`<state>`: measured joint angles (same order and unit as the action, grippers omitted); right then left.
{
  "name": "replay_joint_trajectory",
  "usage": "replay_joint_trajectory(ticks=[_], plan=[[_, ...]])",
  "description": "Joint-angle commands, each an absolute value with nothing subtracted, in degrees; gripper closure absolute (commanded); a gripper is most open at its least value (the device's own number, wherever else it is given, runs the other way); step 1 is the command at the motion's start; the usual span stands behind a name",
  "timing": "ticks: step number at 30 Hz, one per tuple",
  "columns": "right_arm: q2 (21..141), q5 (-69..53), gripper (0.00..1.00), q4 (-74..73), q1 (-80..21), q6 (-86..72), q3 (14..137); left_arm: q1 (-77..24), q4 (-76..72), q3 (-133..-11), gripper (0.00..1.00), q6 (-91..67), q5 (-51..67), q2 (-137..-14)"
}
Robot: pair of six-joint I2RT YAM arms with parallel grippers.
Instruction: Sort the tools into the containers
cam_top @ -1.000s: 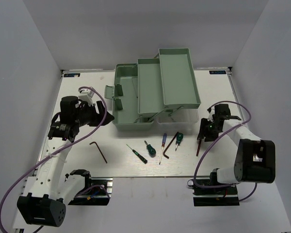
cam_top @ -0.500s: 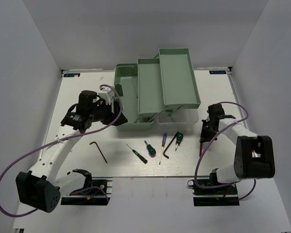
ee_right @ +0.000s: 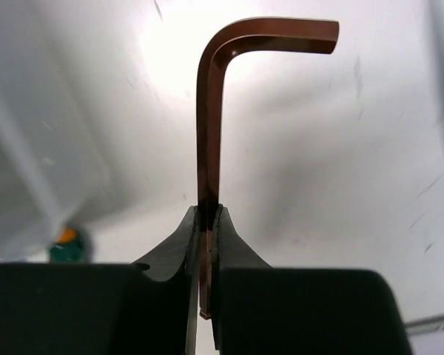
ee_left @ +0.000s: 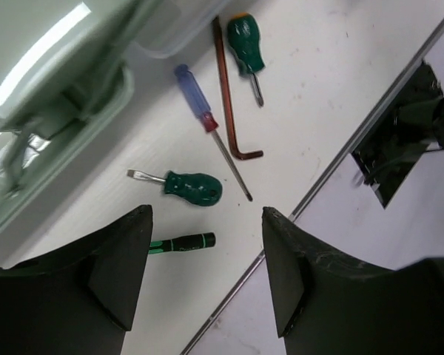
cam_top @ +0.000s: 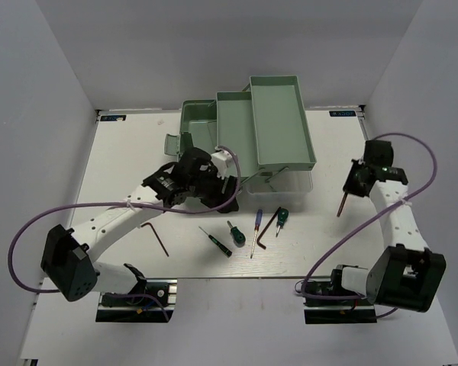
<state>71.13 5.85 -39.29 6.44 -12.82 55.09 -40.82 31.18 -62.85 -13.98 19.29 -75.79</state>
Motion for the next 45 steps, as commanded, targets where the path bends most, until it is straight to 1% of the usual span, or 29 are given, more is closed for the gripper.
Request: replay_joint_trajectory(ticks=[1,5,6,7,8,9,10,11,12,13,14,15,16,17,22,23,25,26,28,29,32,36,42,45], plan=[[67.68,2.93,1.0,-35.87,8.17,-7.32,63.62,-43.94,29.62,-65.04,0.29,-12.14,16.18,-75.67],[70.22,-5.78,1.0,-32.97,9.32,-4.14,75.37,-48.15,29.62,-64.51,0.29,-11.51,13.98,-78.48],[71.96,-9.98,1.0,-32.44,9.32,-3.43,77.32,-48.86,29.62,-64.51,0.29,-11.51,13.97,-78.49],[73.72,-12.37,1.0,-31.47,9.14,-3.43,82.74,-49.39,29.62,-63.99,0.29,-11.51,13.28,-79.27],[74.78,-21.27,1.0,-30.25,8.71,-3.34,84.45,-50.44,28.31,-63.98,0.29,-12.21,13.27,-79.28],[78.1,-24.23,1.0,-29.54,8.53,-3.95,86.29,-50.45,27.6,-62.85,0.29,-12.22,12.66,-79.28],[79.44,-27.22,1.0,-27.7,7.13,-4.65,91.27,-51.15,26.99,-61.1,0.29,-12.83,12.66,-78.58],[80.67,-33.77,1.0,-26.55,6.42,-6.49,93.06,-51.15,26.98,-60.21,0.29,-13.62,11.79,-78.05],[83.99,-35.49,1.0,-26.37,5.46,-7.37,94.82,-51.67,26.11,-59.34,0.29,-13.62,11.78,-76.74],[86.11,-36.64,1.0,-25.41,2.58,-8.17,100.75,-51.68,25.23,-57.67,0.29,-14.32,11.08,-75.86],[87.35,-40.22,1.0,-24.7,1.77,-9.91,102.46,-52.29,25.22,-56.96,0.29,-15.28,10.12,-74.89],[89.89,-41.21,1.0,-24.35,0.63,-10.45,105.79,-52.29,24.7,-56.34,0.29,-15.29,9.06,-72.79],[92.0,-42.61,1.0,-23.74,-3.3,-11.24,108.6,-52.82,24.7,-55.21,0.29,-16.08,8.36,-71.73],[93.76,-43.41,1.0,-23.03,-4.38,-11.68,111.24,-52.82,24.7,-55.2,0.29,-16.08,7.74,-70.67],[102.98,-44.3,1.0,-24.69,-14.49,-13.18,119.43,-53.35,27.06,-53.88,0.29,-19.24,2.47,-65.05],[103.62,-44.12,1.0,-24.87,-18.5,-13.44,121.1,-53.35,27.07,-53.35,0.29,-19.25,1.68,-64.17],[105.37,-42.72,1.0,-24.7,-21.08,-13.62,121.38,-53.35,29.52,-53.35,0.29,-20.74,-0.96,-61.8],[106.86,-42.11,1.0,-24.35,-24.66,-13.45,121.46,-53.35,30.31,-53.35,0.29,-21.26,-2.71,-60.92],[108.98,-40.44,1.0,-24.26,-26.71,-13.97,121.73,-53.35,32.59,-53.87,0.29,-21.97,-4.56,-58.46],[110.29,-39.73,1.0,-23.74,-29.76,-14.67,121.82,-53.35,33.3,-53.88,0.29,-22.58,-5.96,-57.58],[114.06,-37.53,1.0,-21.37,-33.39,-17.48,121.9,-53.35,36.29,-54.4,0.29,-23.64,-8.69,-54.5],[117.85,-33.58,1.0,-20.66,-36.64,-19.95,121.91,-53.35,38.67,-54.4,0.29,-25.05,-10.55,-51.33],[121.81,-22.52,1.0,-21.53,-37.53,-21.71,122.17,-53.35,42.01,-53.88,0.29,-27.33,-12.83,-47.82],[122.96,-18.99,1.0,-22.24,-37.62,-21.53,122.52,-53.35,42.62,-53.88,0.29,-27.33,-13.36,-47.11]])
